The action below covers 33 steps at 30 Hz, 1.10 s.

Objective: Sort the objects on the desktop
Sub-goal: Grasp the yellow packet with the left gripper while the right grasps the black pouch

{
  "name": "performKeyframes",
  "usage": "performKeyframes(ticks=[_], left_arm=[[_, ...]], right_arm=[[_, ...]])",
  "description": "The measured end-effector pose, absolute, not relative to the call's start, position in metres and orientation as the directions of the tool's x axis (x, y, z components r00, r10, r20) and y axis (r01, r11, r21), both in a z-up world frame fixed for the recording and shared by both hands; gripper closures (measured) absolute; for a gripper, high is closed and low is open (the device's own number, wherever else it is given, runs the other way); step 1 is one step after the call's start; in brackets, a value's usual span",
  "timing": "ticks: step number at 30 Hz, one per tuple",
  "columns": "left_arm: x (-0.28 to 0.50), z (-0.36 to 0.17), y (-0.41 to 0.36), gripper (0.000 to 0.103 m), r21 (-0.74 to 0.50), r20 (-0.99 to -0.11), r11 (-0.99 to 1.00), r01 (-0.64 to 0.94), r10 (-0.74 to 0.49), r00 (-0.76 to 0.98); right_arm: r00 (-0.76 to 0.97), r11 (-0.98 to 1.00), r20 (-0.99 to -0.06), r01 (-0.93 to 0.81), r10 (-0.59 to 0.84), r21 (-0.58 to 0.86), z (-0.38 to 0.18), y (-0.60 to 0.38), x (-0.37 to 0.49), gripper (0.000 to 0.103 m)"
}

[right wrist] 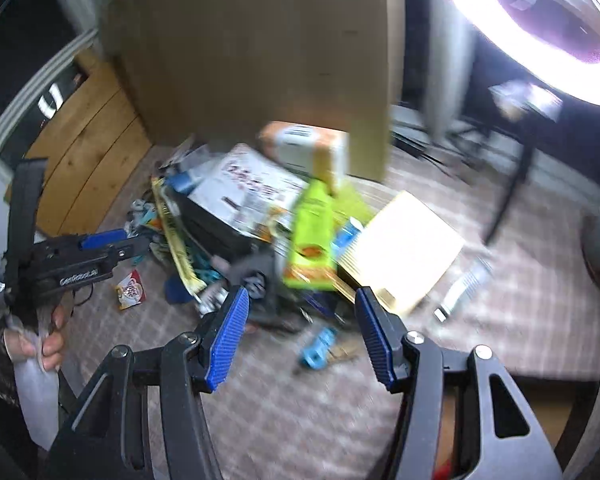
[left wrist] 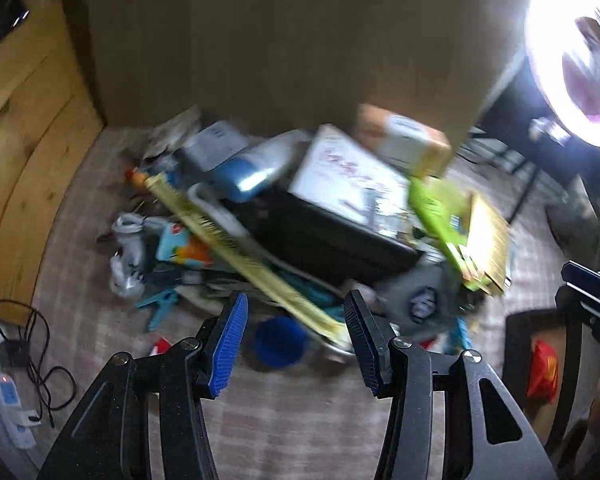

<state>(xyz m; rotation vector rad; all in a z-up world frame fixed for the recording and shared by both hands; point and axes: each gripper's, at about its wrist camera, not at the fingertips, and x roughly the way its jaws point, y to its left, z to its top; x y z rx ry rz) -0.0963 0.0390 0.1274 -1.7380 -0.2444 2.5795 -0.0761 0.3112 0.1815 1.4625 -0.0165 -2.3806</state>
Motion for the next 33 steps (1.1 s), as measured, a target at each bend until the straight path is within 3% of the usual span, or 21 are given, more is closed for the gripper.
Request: performKeyframes(ticks=[11,21,25,28,33], left_arm=[[-0.129,0.067,0.005,0.055,-0.224,-0.946,-0.952,0.209,0.160,-0.282],[-0.136,0.038,0.010,0.057,-0.290,-0.940,-0.919,0.265,0.222,-0.259],[-0.133,0.033,0.010,0.066,-0.296,-0.939,-0.913,0.279,0.225,-0.260],[-0.129,0.033,0.007,0.080,-0.317,-0.932,-0.904,0.286,0.242,-0.269],[-0.116,0.037,0.007,0.088,-0.347,-0.918,-0.899,0.267,0.268,-0.292]], right_arm=[[-0.285,-0.862,-0.902,0.482,-0.323,0.157,0.127,0.208,-0.148,0.048],[-0.226,-0.837,-0.925,0.528,-0.306,0.148,0.093,0.173,-0.171,0.050],[-0.191,-0.830,-0.928,0.529,-0.321,0.178,0.084,0.165,-0.174,0.065],[-0.187,-0.822,-0.929,0.542,-0.319,0.173,0.083,0.159,-0.172,0.069],[-0.173,-0.826,-0.923,0.524,-0.344,0.210,0.085,0.160,-0.170,0.076]])
